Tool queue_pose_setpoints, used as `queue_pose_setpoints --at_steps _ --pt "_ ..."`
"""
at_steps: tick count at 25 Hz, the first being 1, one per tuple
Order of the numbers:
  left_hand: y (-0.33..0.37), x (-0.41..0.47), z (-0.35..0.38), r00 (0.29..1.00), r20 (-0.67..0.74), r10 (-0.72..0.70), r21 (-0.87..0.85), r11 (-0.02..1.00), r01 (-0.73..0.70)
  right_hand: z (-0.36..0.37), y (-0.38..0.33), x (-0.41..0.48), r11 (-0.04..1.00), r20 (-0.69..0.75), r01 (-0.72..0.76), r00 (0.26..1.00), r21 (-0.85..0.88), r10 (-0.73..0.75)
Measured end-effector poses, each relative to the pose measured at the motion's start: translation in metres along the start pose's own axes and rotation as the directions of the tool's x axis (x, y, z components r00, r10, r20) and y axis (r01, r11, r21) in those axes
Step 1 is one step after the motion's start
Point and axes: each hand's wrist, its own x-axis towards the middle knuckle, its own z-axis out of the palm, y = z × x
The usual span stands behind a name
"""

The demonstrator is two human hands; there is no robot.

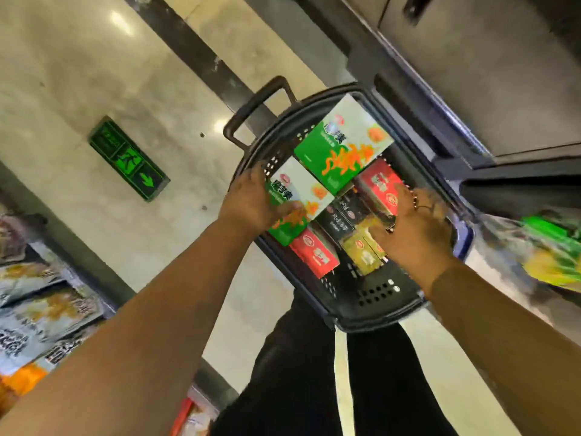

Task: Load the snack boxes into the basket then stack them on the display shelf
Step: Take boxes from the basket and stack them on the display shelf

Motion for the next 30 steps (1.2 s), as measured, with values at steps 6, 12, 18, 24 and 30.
queue_pose_setpoints --at_steps 6,12,18,24,30 --pt "-0.025 0.04 0.055 0.998 0.049 -0.04 -0.02 0.999 0.041 0.072 0.035 0.064 0.999 0.033 -0.032 0.999 -0.044 0.033" --pt "-0.024 0.053 0.065 0.983 0.086 -0.159 -0.022 0.987 0.162 0.101 0.048 0.092 0.998 -0.079 -0.005 0.997 0.063 0.01" --pt "-0.022 0.049 0.065 0.982 0.074 -0.175 -0.027 0.984 0.177 0.106 0.054 0.097 0.985 -0.156 0.042 0.988 0.169 -0.015" --pt "-0.024 0.049 0.057 0.974 0.146 -0.171 -0.034 0.983 0.178 0.113 0.062 0.099 0.949 -0.183 0.062 0.983 0.309 -0.004" --pt "-0.027 0.026 0.063 0.984 0.098 -0.151 -0.216 0.962 0.169 0.108 0.065 0.085 0.816 -0.175 0.01 0.978 0.578 0.112"
